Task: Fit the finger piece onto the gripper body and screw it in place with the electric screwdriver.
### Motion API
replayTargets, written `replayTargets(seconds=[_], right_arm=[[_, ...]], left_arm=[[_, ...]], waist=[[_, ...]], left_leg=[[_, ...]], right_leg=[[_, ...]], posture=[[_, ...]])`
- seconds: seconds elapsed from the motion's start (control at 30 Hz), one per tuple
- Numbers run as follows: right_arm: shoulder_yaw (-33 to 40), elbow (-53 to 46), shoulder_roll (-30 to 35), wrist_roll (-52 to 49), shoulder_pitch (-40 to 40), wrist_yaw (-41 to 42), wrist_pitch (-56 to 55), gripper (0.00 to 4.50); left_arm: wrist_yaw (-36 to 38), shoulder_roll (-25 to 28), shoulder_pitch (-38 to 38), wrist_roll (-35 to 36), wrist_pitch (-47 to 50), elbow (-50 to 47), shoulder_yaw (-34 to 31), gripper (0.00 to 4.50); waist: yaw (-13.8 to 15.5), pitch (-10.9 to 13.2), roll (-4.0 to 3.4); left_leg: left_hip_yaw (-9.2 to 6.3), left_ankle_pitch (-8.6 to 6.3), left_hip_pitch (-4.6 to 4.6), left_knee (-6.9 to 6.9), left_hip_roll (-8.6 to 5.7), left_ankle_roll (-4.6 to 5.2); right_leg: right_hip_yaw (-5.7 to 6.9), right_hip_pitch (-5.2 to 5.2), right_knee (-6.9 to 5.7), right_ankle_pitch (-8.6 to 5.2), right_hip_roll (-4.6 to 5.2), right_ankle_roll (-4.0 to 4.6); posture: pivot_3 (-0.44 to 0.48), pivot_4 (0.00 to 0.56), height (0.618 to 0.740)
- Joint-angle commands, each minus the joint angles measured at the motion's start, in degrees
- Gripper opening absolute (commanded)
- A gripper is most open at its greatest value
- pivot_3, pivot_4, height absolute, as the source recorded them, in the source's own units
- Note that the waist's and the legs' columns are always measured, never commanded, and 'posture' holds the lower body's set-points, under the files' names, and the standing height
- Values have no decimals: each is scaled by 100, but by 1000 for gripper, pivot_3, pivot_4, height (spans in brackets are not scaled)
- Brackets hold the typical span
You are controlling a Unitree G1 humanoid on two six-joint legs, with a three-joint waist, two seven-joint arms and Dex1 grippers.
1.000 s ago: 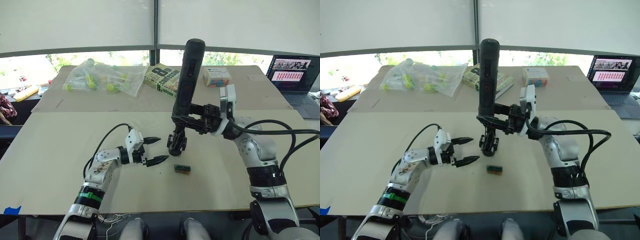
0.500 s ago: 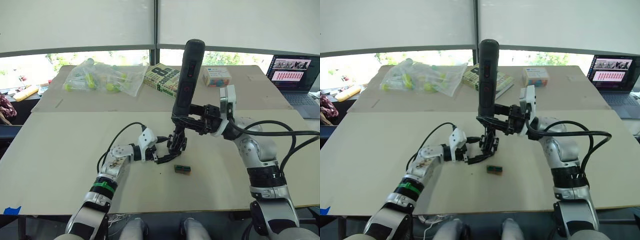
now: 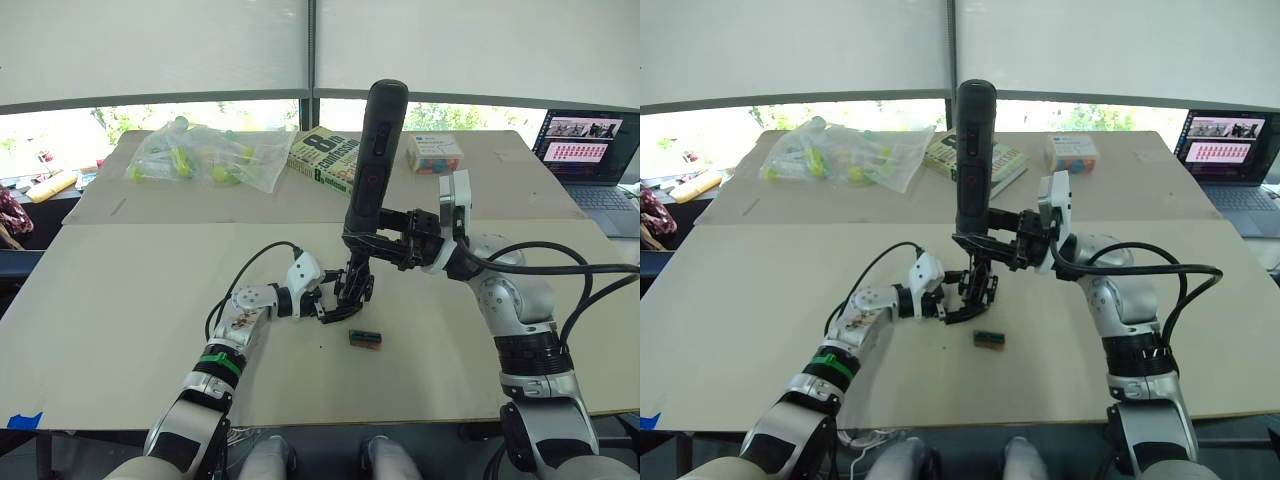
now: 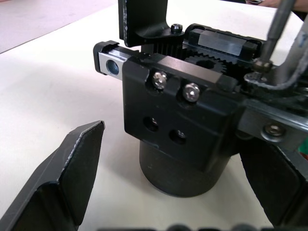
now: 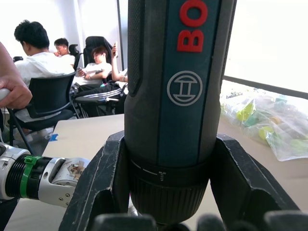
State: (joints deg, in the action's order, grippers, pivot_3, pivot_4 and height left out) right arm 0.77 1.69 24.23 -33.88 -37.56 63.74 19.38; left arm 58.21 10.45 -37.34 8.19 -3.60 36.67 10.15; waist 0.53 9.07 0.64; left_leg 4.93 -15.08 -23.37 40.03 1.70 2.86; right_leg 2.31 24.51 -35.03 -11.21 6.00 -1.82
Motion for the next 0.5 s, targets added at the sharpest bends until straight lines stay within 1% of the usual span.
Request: replayTargets(seconds=[0.03, 0.5], right_arm=[[116, -317, 38, -38, -30, 18, -177, 1941], [107, -354, 57, -11, 10, 6, -166, 1941]], left_arm=[[58, -59, -108, 3, -118, -23, -10, 4500], [157, -155, -217, -107, -130, 234, 42, 4500]], waist=[[-1, 0, 0], [0, 0, 0]], left_leg=[[0, 0, 0, 0, 0, 0], [0, 0, 0, 0, 0, 0]], right_leg=[[0, 0, 0, 0, 0, 0], [0, 0, 0, 0, 0, 0]], posture=[[0, 150, 740], [0, 150, 740]])
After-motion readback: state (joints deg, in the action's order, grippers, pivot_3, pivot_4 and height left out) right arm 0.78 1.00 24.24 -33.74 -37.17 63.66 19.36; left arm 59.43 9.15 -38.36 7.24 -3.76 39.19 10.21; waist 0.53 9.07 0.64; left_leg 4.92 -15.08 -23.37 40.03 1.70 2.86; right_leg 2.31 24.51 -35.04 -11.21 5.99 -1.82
